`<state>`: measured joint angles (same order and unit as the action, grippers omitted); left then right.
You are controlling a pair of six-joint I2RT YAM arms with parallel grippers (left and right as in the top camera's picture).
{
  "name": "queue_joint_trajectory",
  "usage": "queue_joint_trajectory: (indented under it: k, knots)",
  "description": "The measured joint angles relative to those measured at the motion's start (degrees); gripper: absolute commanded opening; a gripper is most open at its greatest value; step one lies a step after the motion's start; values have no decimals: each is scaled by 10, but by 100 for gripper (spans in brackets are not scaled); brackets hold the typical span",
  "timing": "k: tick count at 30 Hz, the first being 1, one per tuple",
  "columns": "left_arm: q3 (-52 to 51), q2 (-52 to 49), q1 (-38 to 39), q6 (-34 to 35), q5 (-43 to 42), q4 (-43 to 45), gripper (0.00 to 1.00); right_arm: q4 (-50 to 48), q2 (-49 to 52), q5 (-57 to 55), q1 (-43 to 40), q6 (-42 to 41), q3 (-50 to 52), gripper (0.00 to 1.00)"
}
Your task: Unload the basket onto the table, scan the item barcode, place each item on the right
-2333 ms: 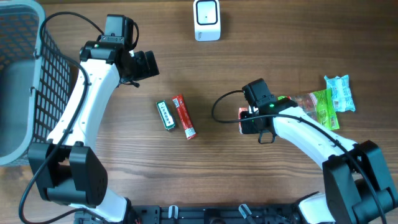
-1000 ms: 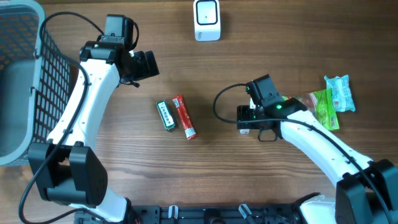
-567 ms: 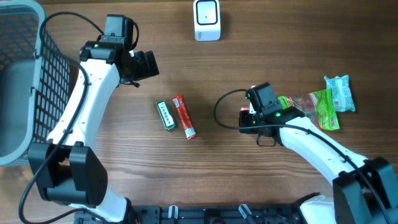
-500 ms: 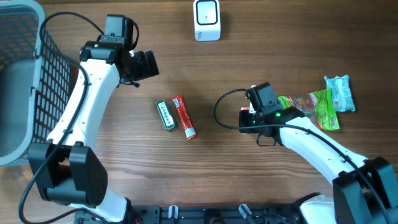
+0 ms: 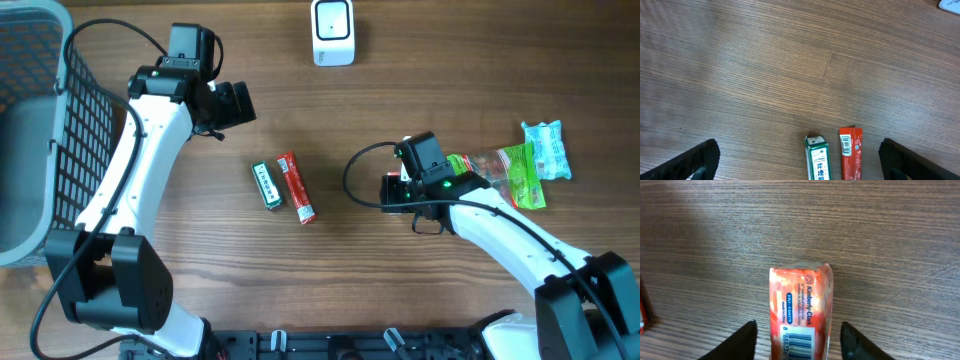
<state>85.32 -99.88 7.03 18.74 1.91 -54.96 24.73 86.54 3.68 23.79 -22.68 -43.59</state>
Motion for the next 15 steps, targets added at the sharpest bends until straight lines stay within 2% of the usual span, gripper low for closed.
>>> queue_joint_trajectory:
  k: [4,9,15]
  knots:
    - [0,0,0,0,0,0,100,0,0,0,0,1,0,63]
    - [0,0,0,0,0,0,100,2,0,0,0,5,0,64]
    - [0,0,0,0,0,0,100,78,-17,4,0,21,-49,67]
